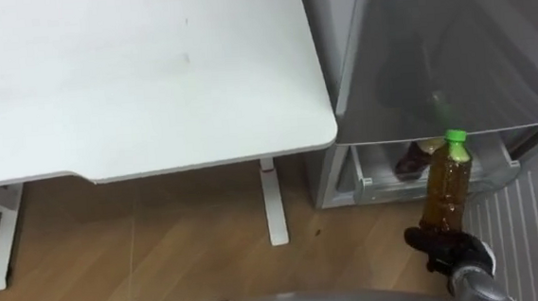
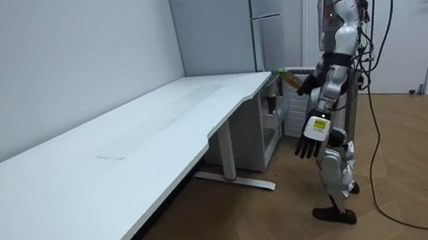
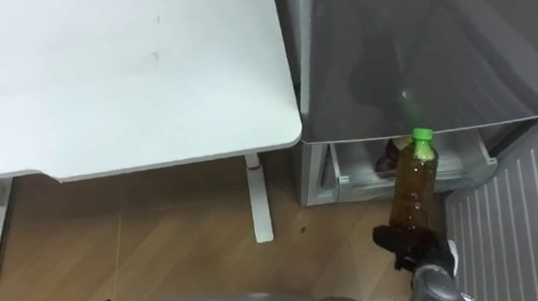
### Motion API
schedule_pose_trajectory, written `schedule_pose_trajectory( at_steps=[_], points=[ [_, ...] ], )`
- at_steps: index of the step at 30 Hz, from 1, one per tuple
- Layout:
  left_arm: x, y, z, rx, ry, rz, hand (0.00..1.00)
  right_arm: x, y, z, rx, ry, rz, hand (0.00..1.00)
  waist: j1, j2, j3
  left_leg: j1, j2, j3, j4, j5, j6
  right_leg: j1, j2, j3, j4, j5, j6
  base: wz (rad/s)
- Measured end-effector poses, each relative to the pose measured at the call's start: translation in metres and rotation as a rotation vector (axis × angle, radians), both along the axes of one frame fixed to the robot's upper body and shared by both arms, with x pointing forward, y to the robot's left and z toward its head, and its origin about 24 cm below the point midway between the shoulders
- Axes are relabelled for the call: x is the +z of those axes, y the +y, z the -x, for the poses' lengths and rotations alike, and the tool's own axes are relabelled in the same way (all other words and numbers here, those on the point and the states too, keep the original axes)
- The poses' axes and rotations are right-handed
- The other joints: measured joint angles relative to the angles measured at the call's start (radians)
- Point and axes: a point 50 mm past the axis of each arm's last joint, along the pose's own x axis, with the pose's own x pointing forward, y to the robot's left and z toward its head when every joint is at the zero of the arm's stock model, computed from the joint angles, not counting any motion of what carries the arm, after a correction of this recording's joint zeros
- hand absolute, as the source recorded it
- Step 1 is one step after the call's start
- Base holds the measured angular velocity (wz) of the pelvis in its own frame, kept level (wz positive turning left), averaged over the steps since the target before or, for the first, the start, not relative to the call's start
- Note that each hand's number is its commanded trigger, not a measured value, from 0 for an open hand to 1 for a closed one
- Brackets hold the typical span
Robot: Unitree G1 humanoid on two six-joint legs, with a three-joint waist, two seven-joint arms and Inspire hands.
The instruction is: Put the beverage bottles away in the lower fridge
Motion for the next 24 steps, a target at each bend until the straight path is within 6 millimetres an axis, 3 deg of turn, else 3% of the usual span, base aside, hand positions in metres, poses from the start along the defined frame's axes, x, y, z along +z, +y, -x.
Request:
schedule_pose_trajectory(
  at_steps=[7, 9, 11, 13, 15, 18, 20, 24],
  points=[
    [0.001, 0.002, -0.025, -0.020, -0.042, -0.009, 0.00, -0.004, 0.002, -0.023, -0.030, 0.013, -0.074, 1.00, 0.003, 0.009, 0.0008, -0.141, 0.002, -0.022, 0.055, 0.005, 0.005, -0.130, -0.007, -0.015, 0.076, 0.003, -0.004, 0.08],
    [0.001, 0.002, -0.041, -0.036, -0.060, -0.019, 0.00, -0.003, 0.002, -0.040, -0.044, 0.019, -0.091, 1.00, 0.000, 0.021, 0.0120, -0.219, 0.001, -0.040, 0.104, 0.006, 0.007, -0.199, -0.016, -0.036, 0.125, 0.003, -0.004, 0.23],
    [0.003, 0.002, -0.057, -0.055, -0.091, -0.021, 0.00, 0.001, 0.002, -0.055, -0.044, 0.007, -0.097, 1.00, 0.003, 0.029, 0.0148, -0.288, 0.001, -0.047, 0.145, 0.008, 0.011, -0.264, -0.022, -0.041, 0.163, 0.001, -0.008, 0.17],
    [0.004, -0.006, -0.075, -0.084, -0.126, -0.009, 0.00, 0.005, 0.005, -0.070, -0.040, -0.026, -0.115, 1.00, 0.009, 0.038, 0.0234, -0.358, -0.003, -0.068, 0.192, 0.009, 0.013, -0.323, -0.030, -0.052, 0.206, -0.005, -0.016, 0.21],
    [0.007, -0.017, -0.095, -0.125, -0.166, 0.008, 0.00, 0.011, 0.009, -0.087, -0.038, -0.062, -0.143, 1.00, 0.033, 0.030, 0.0324, -0.457, -0.004, -0.083, 0.261, 0.009, 0.016, -0.419, -0.039, -0.059, 0.281, -0.017, -0.026, 0.18],
    [0.009, -0.021, -0.108, -0.138, -0.193, 0.013, 0.00, 0.016, 0.010, -0.099, -0.049, -0.092, -0.159, 1.00, 0.056, 0.022, 0.0368, -0.577, -0.014, -0.095, 0.347, 0.003, 0.024, -0.544, -0.066, -0.060, 0.401, -0.062, -0.033, 0.18],
    [0.011, -0.020, -0.113, -0.110, -0.218, 0.020, 0.00, 0.019, 0.009, -0.105, -0.069, -0.108, -0.173, 1.00, 0.073, 0.017, 0.0360, -0.645, -0.025, -0.099, 0.380, 0.003, 0.025, -0.621, -0.086, -0.060, 0.464, -0.085, -0.027, 0.17],
    [0.017, -0.021, -0.126, -0.073, -0.276, 0.039, 0.00, 0.031, 0.002, -0.123, -0.108, -0.157, -0.192, 1.00, 0.101, 0.006, 0.0347, -0.781, -0.043, -0.098, 0.412, 0.041, 0.025, -0.776, -0.118, -0.056, 0.549, -0.082, -0.044, 0.14]
  ],
)
